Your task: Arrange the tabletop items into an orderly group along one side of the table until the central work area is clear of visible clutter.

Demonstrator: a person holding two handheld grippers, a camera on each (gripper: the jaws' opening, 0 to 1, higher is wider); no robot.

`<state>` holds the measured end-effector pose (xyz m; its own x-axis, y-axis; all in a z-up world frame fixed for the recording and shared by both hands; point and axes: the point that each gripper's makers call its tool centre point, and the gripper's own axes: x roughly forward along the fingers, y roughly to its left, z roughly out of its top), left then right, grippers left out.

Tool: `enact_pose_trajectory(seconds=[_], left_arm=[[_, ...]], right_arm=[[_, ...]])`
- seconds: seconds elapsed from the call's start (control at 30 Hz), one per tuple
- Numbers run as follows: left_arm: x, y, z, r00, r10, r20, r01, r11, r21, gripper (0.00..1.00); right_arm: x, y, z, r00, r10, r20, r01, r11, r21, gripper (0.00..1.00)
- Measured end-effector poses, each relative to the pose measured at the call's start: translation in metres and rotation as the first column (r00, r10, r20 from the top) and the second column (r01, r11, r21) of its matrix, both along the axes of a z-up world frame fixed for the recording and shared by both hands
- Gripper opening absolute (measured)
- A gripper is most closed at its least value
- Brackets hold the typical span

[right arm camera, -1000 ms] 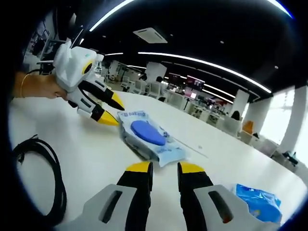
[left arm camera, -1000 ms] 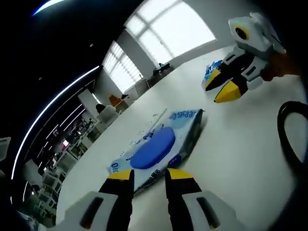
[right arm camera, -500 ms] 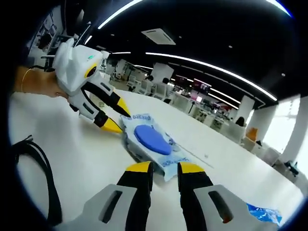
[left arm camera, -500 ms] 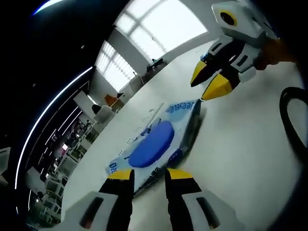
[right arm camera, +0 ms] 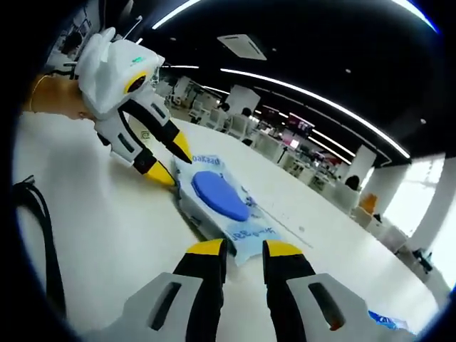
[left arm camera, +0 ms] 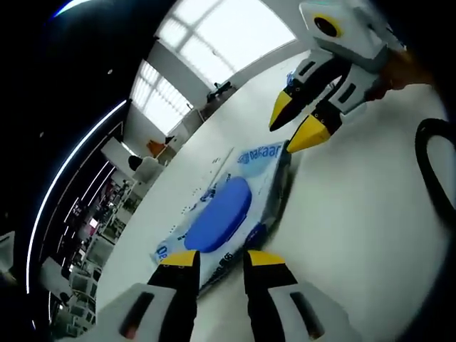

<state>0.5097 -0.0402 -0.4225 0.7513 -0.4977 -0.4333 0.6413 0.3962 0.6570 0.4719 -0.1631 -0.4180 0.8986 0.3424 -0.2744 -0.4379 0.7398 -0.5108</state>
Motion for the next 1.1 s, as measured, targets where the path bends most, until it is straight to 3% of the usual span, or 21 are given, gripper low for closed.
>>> enact_pose_trajectory(seconds=[0.3,0.47,0.73,0.87,0.97,1.1], left_arm=[[0.013,0.009,-0.007,0.999,-0.004,-0.049,0.003,1.000,-0.022,0.18],[0.010,0.004,-0.006,0.999,-0.019,-0.040,0.020,0.999,0.029,0.16],[0.009,0.000,-0.008,0.998,-0.025,-0.052,0.028,0.998,0.049,0.11],[0.008,-0.003,-0.010,0.999,-0.038,-0.019,0.040,0.995,0.093,0.08],[0.010,0.000,-0.010,0.996,-0.063,0.056,0.053,0.984,0.170,0.03],[0.007,-0.003,-0.010,0.994,-0.054,0.094,0.037,0.984,0.176,0.00]], right_arm=[[0.011,0.008,-0.001,0.997,0.046,0.055,-0.037,0.989,-0.144,0.16],[0.014,0.015,-0.003,0.995,0.080,0.060,-0.066,0.976,-0.208,0.10],[0.013,0.016,-0.004,0.993,0.087,0.076,-0.067,0.970,-0.232,0.09],[0.011,0.017,-0.003,0.991,0.100,0.091,-0.071,0.957,-0.282,0.03],[0.009,0.019,-0.003,0.990,0.104,0.094,-0.071,0.950,-0.303,0.00],[0.007,0.019,-0.004,0.988,0.116,0.106,-0.073,0.936,-0.344,0.00]])
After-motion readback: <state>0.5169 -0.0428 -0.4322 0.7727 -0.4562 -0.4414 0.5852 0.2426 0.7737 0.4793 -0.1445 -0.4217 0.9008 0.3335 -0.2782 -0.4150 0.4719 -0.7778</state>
